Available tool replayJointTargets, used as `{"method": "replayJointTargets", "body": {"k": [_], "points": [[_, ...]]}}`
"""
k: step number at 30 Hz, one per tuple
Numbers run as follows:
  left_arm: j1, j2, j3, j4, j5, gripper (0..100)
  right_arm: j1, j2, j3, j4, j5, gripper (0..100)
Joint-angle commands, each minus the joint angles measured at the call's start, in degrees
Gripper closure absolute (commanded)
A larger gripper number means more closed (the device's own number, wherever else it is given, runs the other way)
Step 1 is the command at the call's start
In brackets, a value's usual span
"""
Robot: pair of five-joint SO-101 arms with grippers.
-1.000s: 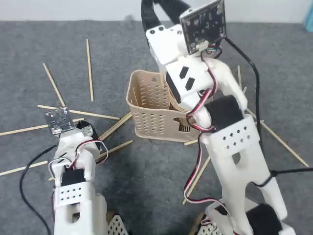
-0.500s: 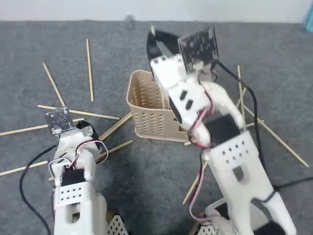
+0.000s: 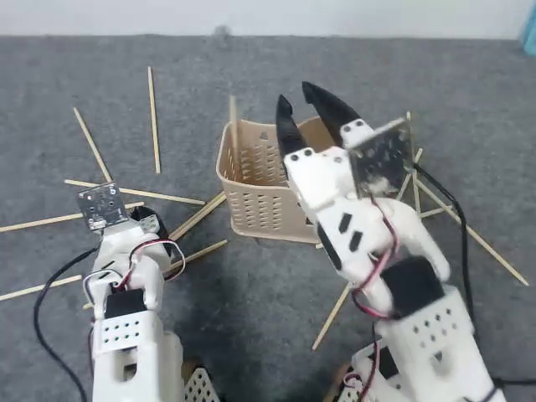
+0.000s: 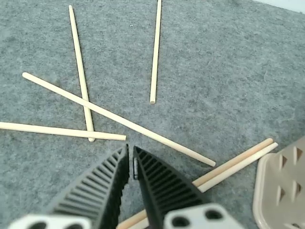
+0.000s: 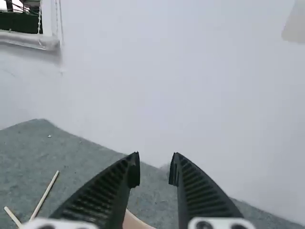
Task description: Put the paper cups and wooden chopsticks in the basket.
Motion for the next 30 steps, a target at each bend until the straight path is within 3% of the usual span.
{"method": "replayJointTargets", "body": {"k": [1,7,16,18,23,30], "points": [[-0.35,-1.05,-0.48,-1.58,-0.62,99,3.56,-3.12,-11.16,10.07,-0.53,88.0],[-0.35,-1.05,-0.48,-1.58,-0.62,99,19.65,0.31,-26.20,28.18,-0.62,88.0],[-0.44,-1.05,-0.48,-1.58,-0.62,99,39.60,15.08,-28.75,39.52,0.44,88.0],[-0.44,-1.05,-0.48,-1.58,-0.62,99,40.48,19.38,-28.66,42.33,5.36,87.7],[-0.44,-1.05,-0.48,-1.58,-0.62,99,39.34,31.25,-26.81,49.27,27.16,88.0],[-0.44,-1.05,-0.40,-1.58,-0.62,99,39.52,43.47,-24.70,50.42,39.91,88.0]]}}
